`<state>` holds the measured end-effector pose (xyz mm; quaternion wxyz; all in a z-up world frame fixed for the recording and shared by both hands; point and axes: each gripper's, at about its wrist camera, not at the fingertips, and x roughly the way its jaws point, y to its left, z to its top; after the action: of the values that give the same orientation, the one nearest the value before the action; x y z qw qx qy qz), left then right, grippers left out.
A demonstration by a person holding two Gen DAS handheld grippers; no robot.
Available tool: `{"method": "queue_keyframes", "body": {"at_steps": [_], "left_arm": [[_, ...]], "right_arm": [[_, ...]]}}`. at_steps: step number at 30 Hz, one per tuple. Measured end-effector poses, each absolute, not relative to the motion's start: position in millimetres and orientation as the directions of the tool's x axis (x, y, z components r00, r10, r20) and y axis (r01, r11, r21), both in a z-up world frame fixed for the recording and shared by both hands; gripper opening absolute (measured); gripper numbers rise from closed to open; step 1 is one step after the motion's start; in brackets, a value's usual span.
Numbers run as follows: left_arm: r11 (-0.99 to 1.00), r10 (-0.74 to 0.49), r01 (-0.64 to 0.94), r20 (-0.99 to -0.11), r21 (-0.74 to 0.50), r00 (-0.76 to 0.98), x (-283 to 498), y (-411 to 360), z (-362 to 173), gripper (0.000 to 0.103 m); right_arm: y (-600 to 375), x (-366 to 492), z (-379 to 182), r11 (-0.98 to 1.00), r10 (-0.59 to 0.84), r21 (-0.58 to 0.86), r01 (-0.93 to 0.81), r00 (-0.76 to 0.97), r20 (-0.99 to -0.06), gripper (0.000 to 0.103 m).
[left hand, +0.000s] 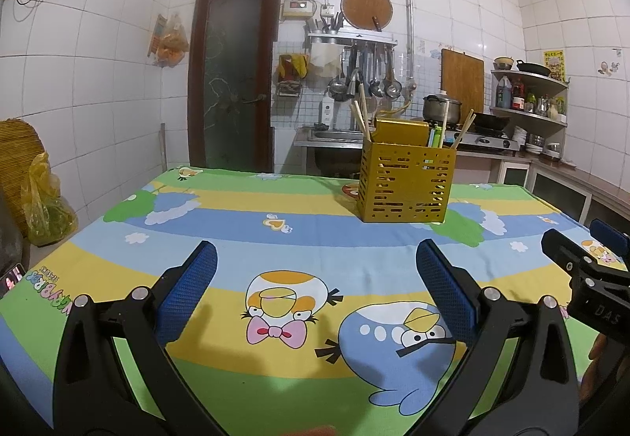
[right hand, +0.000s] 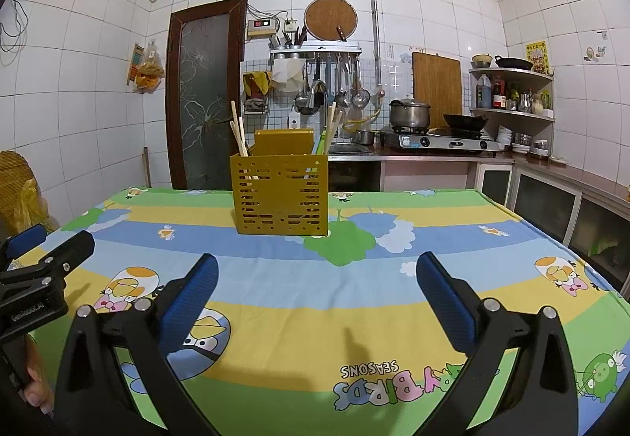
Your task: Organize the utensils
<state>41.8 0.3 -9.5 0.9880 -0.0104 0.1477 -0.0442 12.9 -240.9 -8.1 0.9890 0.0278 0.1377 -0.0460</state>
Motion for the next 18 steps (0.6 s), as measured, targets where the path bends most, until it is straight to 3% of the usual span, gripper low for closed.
{"method": "queue_keyframes", "body": {"at_steps": [18], "left_arm": [[0.996, -0.09, 0.085, -0.28, -0.03, 0.956, 40.9, 2.4, -8.5, 0.098]], "right_arm": [[-241.6, 11.6, -7.5, 0.994, -0.086, 0.042, 0.101, 0.958, -0.272, 0.098]]}}
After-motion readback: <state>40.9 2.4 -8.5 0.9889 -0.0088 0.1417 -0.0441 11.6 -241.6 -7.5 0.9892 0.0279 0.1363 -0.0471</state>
